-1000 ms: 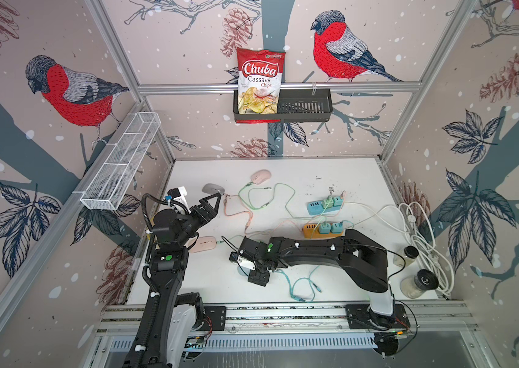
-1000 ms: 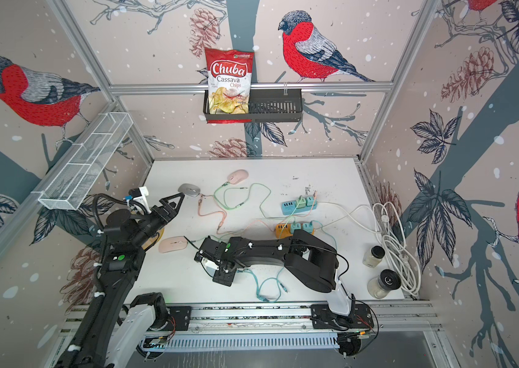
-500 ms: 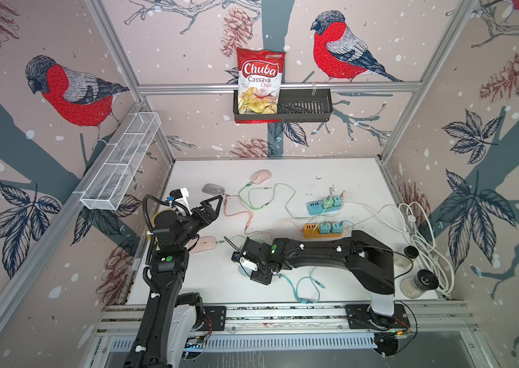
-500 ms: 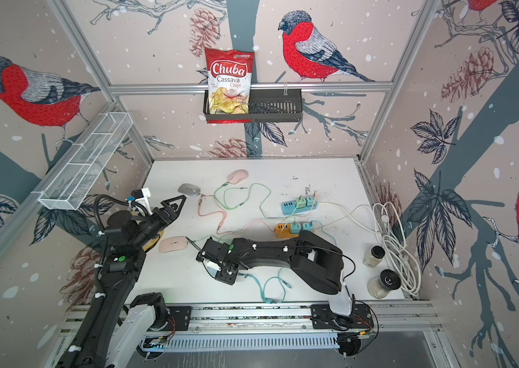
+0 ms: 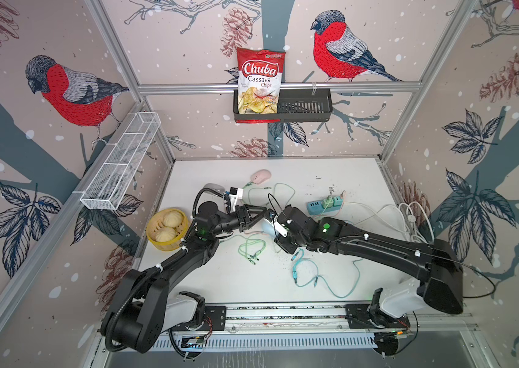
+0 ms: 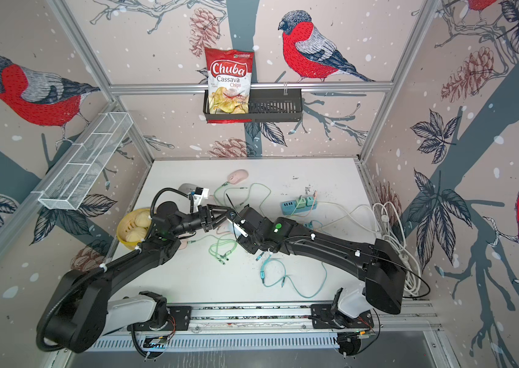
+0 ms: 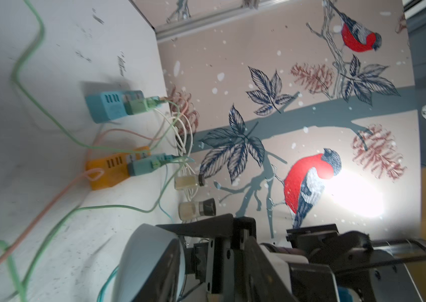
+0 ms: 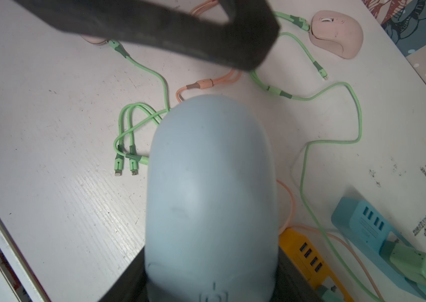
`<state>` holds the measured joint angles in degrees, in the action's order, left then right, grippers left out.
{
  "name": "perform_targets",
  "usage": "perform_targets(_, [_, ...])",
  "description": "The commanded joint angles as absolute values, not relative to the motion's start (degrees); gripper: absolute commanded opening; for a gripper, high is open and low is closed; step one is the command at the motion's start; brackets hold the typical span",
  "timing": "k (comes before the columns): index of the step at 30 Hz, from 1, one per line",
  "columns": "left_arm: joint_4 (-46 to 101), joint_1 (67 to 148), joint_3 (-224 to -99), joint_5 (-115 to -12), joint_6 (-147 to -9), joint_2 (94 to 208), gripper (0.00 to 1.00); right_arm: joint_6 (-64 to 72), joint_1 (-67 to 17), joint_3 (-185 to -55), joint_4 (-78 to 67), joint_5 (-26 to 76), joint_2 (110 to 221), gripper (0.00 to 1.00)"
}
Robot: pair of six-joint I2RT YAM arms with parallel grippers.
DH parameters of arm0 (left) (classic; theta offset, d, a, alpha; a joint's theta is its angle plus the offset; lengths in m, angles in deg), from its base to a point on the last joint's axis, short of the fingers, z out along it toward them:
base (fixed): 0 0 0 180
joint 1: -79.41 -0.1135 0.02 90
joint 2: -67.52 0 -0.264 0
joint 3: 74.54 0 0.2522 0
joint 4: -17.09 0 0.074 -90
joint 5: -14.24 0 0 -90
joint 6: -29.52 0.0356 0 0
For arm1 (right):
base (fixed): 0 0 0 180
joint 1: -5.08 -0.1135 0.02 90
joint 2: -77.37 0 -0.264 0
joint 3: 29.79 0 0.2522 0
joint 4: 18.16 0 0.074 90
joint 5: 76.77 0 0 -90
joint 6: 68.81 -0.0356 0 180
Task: Unplug the wireless mouse
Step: Pick up the mouse from the center of the board.
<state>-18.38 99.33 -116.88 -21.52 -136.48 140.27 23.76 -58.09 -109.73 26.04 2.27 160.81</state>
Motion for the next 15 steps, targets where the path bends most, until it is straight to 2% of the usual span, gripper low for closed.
perform_targets(1, [-30.3,101.4,-117.3,-18.6,-140.8,142.6,0.44,22.9,-57.3,-108.8,25.7,0.5,158.1,0.46])
perform_targets(4, [-23.6,103.1,-118.7,-19.3,-135.0,143.3,0.59,23.0,-56.9,-108.2,26.2,0.8,156.1,0.46])
perform_targets(7, [-12.5,103.7,-120.6,-21.2,-127.2,142.4,0.62,23.0,-56.8,-108.0,26.7,0.8,155.4,0.46])
perform_targets(9, [-3.6,103.9,-122.7,-23.1,-121.2,141.4,0.69,23.0,-56.7,-107.9,26.8,0.2,155.3,0.45])
perform_targets(11, [5.0,104.0,-125.3,-24.7,-115.1,140.6,0.7,23.0,-56.6,-108.0,26.8,0.3,155.3,0.45])
perform_targets(15, [10.3,104.1,-127.0,-25.2,-111.2,140.3,0.73,22.8,-56.5,-108.5,26.7,0.6,155.6,0.45])
